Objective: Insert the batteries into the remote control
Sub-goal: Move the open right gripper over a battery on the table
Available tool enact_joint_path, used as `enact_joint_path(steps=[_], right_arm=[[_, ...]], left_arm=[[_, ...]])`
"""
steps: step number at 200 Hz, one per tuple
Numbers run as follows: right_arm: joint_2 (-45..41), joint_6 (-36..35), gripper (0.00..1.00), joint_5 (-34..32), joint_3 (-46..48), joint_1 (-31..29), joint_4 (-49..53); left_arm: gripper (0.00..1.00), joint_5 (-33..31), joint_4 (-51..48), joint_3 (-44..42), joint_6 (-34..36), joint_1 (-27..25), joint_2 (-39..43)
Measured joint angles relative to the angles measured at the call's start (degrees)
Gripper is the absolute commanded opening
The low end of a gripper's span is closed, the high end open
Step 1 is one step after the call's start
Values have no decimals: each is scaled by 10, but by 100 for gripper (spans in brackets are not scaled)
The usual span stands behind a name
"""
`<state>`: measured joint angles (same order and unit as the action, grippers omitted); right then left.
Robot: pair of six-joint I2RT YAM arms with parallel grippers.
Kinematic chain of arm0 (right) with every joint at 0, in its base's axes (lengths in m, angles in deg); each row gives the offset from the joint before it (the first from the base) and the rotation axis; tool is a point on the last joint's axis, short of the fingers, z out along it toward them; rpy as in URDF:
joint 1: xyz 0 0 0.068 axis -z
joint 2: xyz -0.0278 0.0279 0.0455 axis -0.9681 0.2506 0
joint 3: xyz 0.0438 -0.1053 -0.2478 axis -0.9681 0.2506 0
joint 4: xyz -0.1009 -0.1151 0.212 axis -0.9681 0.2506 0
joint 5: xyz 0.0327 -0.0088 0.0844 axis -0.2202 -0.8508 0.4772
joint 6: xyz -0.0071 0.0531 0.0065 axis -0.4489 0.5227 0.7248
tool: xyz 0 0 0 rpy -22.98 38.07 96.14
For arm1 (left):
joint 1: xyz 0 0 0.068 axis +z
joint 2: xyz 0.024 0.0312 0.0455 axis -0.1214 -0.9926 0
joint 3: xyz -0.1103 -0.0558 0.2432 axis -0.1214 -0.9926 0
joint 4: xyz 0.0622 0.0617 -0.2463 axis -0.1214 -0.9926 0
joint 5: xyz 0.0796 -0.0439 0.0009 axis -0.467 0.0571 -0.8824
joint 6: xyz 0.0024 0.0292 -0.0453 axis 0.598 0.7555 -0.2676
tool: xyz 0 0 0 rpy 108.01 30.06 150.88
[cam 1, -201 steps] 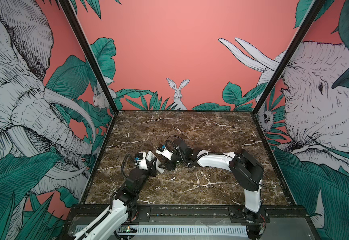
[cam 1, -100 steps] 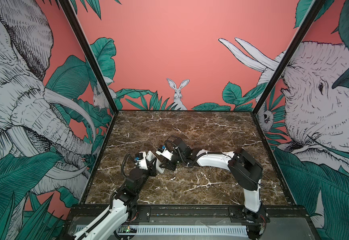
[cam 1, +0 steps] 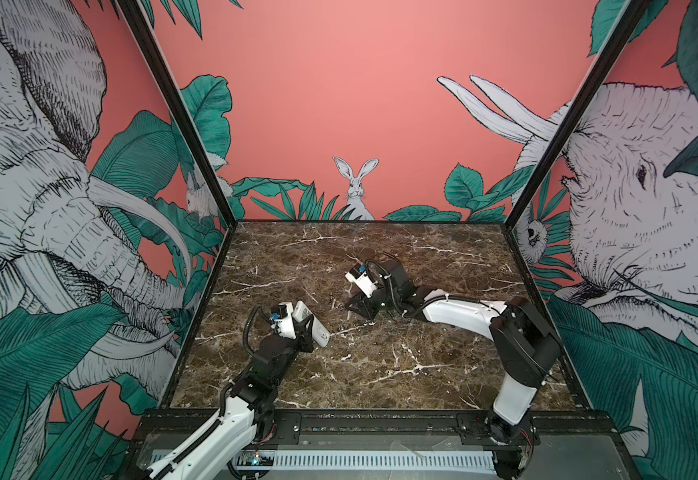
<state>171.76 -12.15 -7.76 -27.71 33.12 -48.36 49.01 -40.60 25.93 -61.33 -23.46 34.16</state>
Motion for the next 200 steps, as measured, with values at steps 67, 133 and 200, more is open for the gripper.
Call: enact_joint_path(steps=[67, 133, 200], right_arm=[[8, 5, 24, -215, -107, 73, 305], [86, 10, 27, -306, -136, 115, 451], [124, 11, 36, -318, -148, 115, 466]], left_arm=[[0, 19, -15, 11, 24, 0, -2], [0, 26, -19, 15, 34, 0, -4], [0, 24, -46, 16, 35, 0, 20]])
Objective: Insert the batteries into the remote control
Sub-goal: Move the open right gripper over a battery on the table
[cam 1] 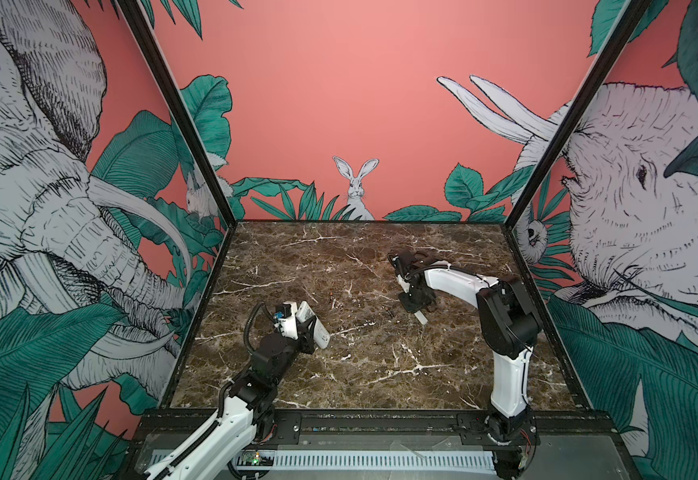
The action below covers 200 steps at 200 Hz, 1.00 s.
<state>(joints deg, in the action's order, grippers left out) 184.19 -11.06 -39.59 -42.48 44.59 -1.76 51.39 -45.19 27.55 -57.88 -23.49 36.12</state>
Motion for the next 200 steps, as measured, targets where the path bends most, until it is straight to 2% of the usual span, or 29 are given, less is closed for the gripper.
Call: enact_joint_path(steps=[47, 73, 121, 200], right_arm=[[0, -2, 49, 0, -6, 0, -4], [-8, -3, 52, 14, -2, -3, -17], [-70, -17, 52, 45, 19, -32, -46], [-73, -46, 55, 84, 27, -58, -49]], left_arm=[[0, -7, -27, 1, 0, 0, 23], [0, -11, -45, 9, 0, 0, 26], [0, -10, -80, 30, 0, 0, 29], [0, -11, -93, 32, 0, 0, 42]])
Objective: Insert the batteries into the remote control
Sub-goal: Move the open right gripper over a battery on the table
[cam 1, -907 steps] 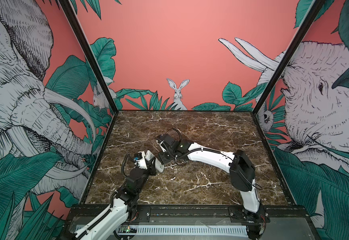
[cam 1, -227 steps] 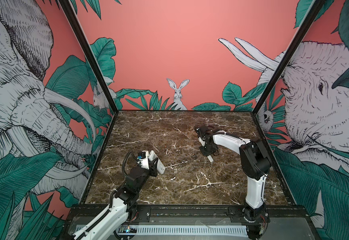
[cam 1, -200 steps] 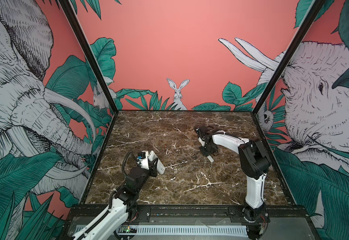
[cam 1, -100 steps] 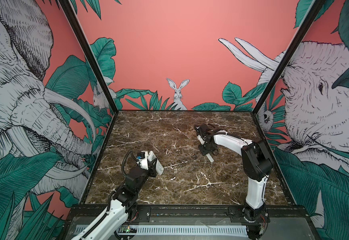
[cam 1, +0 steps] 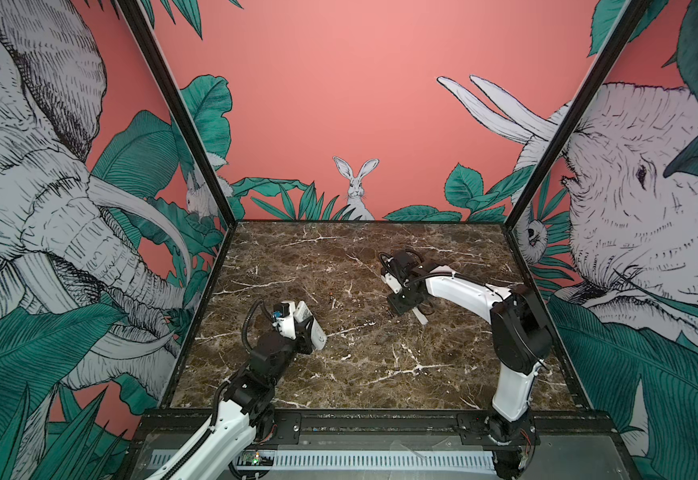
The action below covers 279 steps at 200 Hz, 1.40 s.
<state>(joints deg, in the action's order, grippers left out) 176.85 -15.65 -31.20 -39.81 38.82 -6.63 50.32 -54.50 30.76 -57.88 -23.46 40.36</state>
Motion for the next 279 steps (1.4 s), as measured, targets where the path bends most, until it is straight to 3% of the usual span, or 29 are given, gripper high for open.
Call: enact_joint_path(steps=[61, 157, 210, 250, 279], right_arm=[[57, -26, 50, 22, -24, -14, -1], [109, -118, 22, 24, -61, -25, 2], [109, -216, 12, 28, -61, -62, 14], [86, -331, 12, -5, -21, -133, -5], [47, -376, 17, -22, 38, -165, -35]], left_arm=[[0, 0, -2, 0, 0, 0, -2], [0, -4, -14, 0, 0, 0, 8], [0, -6, -23, 0, 0, 0, 20], [0, -6, -23, 0, 0, 0, 20], [0, -6, -23, 0, 0, 0, 24]])
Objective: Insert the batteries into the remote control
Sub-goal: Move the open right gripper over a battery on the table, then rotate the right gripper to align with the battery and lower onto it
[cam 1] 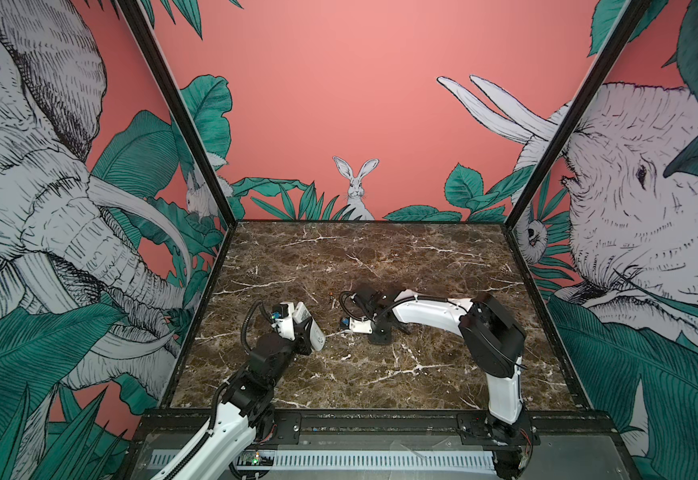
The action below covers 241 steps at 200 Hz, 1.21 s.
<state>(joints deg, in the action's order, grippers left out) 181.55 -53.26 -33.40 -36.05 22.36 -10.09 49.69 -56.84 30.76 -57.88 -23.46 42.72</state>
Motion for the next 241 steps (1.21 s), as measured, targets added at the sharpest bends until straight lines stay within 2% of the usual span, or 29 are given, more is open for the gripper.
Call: enact_joint_path(steps=[77, 91, 105, 120, 150, 190, 225, 241], right_arm=[[-58, -12, 37, -21, 83, -9, -70], [-71, 3, 47, -22, 95, -9, -70], [-94, 29, 52, -21, 106, -9, -68], [-119, 67, 62, -20, 108, -9, -64], [-146, 205, 70, -5, 71, -8, -24], [-131, 478, 72, 49, 9, -1, 53], [-137, 736, 71, 108, 74, 2, 36], [-143, 833, 69, 131, 111, 6, 18]], left_arm=[[0, -4, 0, 0, 0, 0, 3], [0, -6, 0, 0, 0, 0, 4], [0, -8, -1, 0, 0, 0, 7], [0, -9, -1, 0, 0, 0, 9], [0, -10, -2, 0, 0, 0, 9], [0, -11, -11, 4, -1, 0, 12], [0, -12, -21, 10, -1, 0, 31], [0, -13, -27, 10, -1, 0, 48]])
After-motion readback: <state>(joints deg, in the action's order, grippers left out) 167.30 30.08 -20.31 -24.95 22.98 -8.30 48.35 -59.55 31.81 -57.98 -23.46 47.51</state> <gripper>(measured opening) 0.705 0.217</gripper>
